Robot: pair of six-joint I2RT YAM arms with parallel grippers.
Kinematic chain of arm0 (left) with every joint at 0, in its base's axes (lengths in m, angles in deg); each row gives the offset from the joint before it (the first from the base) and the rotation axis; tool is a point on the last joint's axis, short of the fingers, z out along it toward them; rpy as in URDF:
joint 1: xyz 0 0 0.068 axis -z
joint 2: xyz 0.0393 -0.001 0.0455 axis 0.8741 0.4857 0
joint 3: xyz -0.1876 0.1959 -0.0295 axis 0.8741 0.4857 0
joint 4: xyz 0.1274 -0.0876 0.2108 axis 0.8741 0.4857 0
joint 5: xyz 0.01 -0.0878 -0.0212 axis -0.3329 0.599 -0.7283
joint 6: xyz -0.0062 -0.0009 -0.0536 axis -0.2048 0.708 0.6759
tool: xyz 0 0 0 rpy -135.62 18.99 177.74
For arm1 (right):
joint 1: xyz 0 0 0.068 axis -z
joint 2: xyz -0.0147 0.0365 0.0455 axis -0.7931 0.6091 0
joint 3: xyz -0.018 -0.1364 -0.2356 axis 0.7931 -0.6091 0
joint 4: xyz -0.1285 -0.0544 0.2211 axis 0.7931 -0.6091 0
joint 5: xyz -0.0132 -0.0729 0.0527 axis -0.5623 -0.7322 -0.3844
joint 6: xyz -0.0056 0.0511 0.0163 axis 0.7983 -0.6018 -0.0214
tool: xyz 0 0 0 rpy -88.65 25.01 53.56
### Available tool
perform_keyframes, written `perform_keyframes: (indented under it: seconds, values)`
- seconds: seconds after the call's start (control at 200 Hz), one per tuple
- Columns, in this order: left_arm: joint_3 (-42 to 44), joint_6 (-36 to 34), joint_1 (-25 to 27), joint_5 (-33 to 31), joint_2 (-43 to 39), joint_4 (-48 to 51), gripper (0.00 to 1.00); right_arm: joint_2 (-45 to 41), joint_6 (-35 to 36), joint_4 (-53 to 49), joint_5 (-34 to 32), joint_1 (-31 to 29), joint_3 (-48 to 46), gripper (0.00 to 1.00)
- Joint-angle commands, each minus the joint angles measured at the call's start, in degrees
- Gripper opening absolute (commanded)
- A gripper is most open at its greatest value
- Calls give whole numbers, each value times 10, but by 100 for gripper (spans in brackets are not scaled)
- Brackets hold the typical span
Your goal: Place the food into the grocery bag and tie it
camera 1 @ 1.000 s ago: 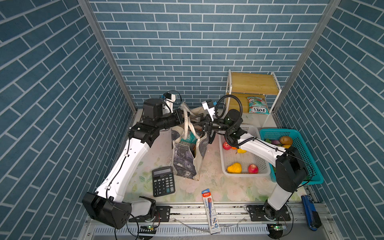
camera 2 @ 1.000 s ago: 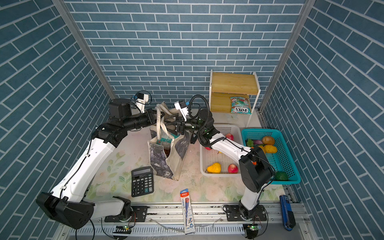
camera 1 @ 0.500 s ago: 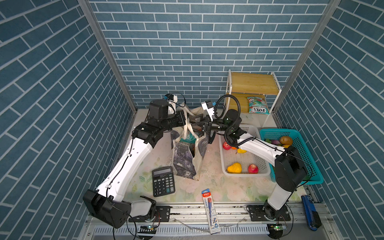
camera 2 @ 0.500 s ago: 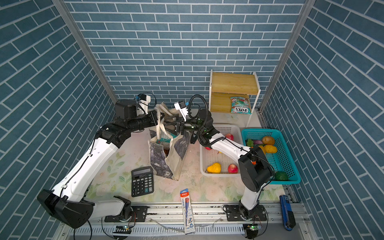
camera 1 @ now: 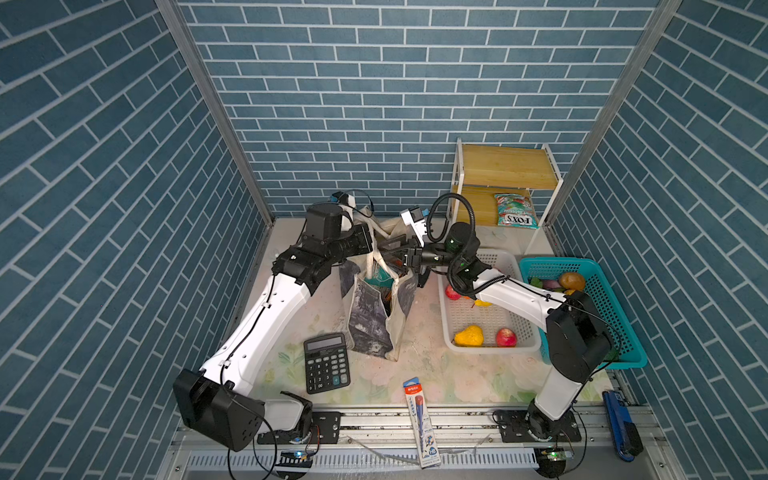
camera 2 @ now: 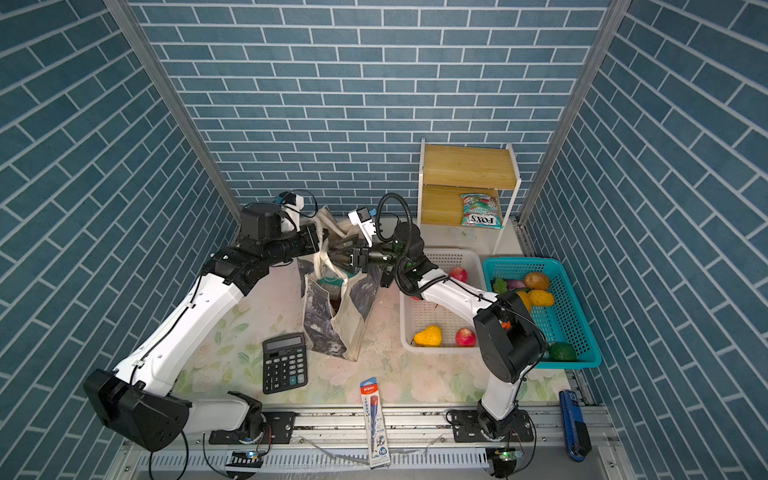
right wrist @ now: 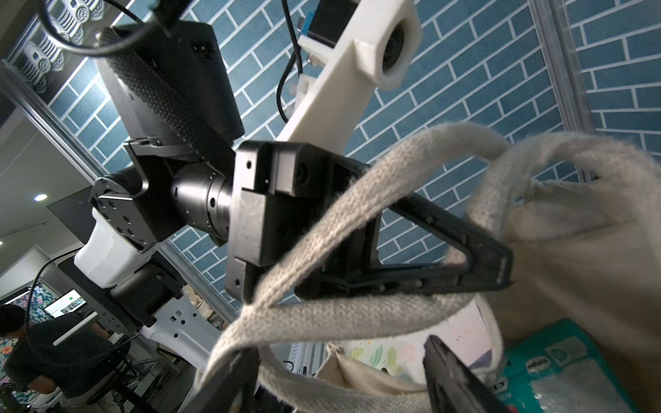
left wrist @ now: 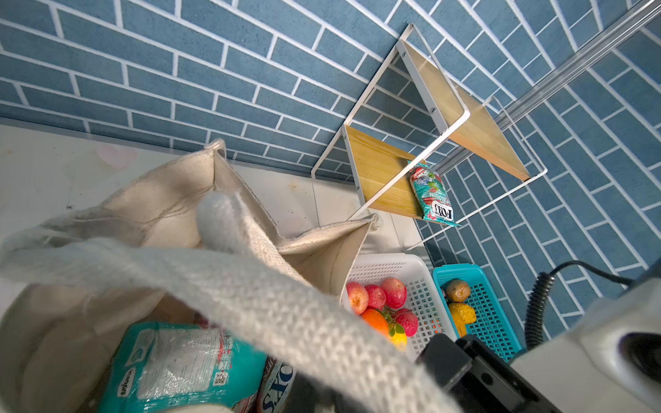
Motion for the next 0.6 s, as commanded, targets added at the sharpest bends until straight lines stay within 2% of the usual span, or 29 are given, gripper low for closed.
perform_keyframes:
  seconds: [0.0,0.115,0.405,0.595]
  values:
    - [40,-31,-10,-93,58,20,0,-46,-36,190,122,-62,34,73]
    - [44,-25,-10,-86,63,5,0,-41,-19,170,129,-70,36,73]
    - [48,-1,-11,-51,53,-26,0,-57,132,14,119,-78,9,73]
    - [52,15,-12,-32,44,-40,0,-54,167,-23,107,-83,5,72]
